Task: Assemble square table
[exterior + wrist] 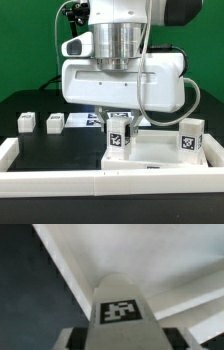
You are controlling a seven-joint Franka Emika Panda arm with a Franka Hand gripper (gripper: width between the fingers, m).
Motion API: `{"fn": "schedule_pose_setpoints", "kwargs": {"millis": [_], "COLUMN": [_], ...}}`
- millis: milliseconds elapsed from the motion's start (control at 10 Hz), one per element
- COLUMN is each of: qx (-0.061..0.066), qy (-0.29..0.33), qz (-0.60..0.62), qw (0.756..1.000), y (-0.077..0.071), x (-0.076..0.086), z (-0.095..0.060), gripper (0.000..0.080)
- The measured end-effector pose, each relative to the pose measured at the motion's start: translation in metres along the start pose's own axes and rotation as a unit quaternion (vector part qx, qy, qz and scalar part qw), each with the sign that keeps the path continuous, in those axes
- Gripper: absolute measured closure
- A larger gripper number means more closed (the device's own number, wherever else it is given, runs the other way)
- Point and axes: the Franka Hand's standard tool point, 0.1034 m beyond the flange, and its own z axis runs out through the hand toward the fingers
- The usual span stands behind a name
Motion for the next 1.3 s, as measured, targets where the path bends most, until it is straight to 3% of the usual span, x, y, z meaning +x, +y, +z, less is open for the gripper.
{"fn": "schedule_pose_setpoints", "kwargs": {"millis": [100, 300, 600, 900, 1300], "qx": [0.0, 0.0, 0.0, 0.006, 0.004], "qy": [0.0, -0.002, -0.007, -0.01, -0.012], "qz": [-0.003, -0.009, -0.013, -0.016, -0.017], "qw": [1.0, 1.0, 1.0, 1.0, 1.0], "y": [-0.001, -0.004, -0.004, 0.001, 0.003], "x": [-0.001, -0.007, -0.019, -0.03, -0.031], "z": [0.0, 0.0, -0.003, -0.017, -0.015], "gripper": [0.0461, 0.0179, 0.0151, 0.015, 0.015]}}
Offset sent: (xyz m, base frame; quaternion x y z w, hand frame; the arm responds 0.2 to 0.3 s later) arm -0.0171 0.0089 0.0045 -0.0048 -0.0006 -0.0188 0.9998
